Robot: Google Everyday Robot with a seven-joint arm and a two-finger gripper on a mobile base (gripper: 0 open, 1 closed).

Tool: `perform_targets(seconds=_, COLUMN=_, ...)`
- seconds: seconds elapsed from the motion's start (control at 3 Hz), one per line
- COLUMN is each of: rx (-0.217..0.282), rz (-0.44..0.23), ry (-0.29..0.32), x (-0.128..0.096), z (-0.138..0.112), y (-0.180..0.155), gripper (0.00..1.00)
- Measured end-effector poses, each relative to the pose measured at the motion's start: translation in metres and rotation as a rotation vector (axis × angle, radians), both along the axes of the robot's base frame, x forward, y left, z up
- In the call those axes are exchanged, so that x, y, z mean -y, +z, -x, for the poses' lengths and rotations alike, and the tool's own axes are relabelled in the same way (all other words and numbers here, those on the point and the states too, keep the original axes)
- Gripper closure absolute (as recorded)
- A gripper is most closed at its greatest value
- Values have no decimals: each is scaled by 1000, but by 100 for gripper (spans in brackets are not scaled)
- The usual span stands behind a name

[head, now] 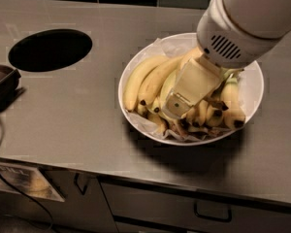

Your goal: Pick banana from white bowl

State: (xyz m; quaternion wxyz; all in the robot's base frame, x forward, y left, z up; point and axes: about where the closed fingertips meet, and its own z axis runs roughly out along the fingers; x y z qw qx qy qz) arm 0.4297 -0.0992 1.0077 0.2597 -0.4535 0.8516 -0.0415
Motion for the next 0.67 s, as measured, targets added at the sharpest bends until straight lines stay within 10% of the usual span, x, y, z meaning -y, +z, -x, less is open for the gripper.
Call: perform_targets(seconds=0.67, rx=-40, rz=-2, ry=-68, x=-6, z=-11, y=-23, gripper=10)
